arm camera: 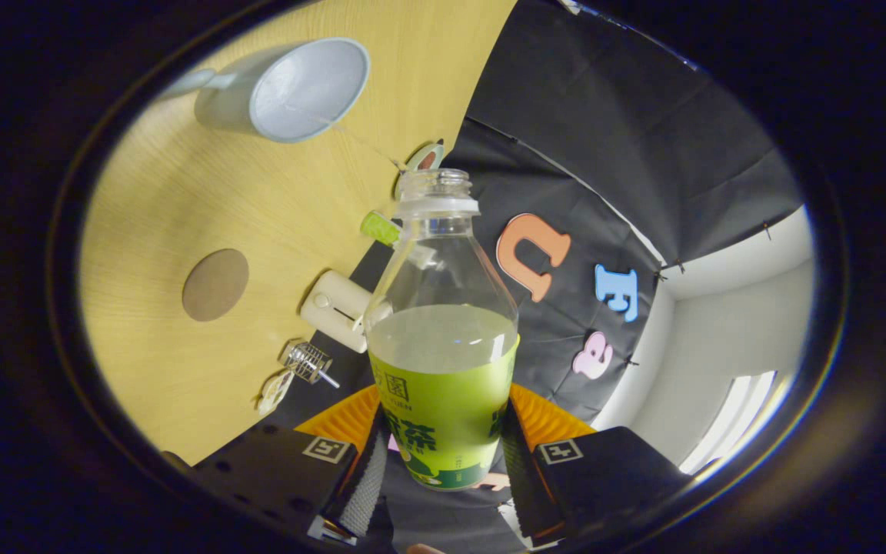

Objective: Take the bottle from table, then pour the juice into the cup, finally place the bottle on the coaster

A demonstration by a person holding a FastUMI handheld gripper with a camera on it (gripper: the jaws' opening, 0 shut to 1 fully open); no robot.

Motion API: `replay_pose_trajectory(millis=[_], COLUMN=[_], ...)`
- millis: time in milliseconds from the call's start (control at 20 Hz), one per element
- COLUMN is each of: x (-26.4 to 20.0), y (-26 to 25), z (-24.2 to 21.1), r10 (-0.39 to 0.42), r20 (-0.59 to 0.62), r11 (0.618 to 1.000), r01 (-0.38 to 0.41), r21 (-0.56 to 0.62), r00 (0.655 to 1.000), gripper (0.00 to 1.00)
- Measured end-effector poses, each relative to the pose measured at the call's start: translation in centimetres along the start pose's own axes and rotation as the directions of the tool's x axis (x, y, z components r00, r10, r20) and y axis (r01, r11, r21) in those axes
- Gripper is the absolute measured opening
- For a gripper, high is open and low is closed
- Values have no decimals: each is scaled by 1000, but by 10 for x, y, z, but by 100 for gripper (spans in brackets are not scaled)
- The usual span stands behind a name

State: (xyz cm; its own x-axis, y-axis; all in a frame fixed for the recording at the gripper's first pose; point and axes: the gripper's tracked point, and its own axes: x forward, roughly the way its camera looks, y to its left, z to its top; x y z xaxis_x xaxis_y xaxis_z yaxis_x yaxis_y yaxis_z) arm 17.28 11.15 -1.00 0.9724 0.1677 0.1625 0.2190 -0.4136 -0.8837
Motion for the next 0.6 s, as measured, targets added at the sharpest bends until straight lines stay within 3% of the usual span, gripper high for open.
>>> replay_pose_trajectory(millis=[200, 300, 600], x=[-3, -4, -15], y=[-3, 3, 18], z=[1, 1, 1], r10=[-11, 17, 93], r20=[-2, -7, 6], r11=[999, 992, 920], r01=[12, -16, -88], r21=[43, 126, 381], r00=[1000, 1000, 996], gripper=[74, 74, 75])
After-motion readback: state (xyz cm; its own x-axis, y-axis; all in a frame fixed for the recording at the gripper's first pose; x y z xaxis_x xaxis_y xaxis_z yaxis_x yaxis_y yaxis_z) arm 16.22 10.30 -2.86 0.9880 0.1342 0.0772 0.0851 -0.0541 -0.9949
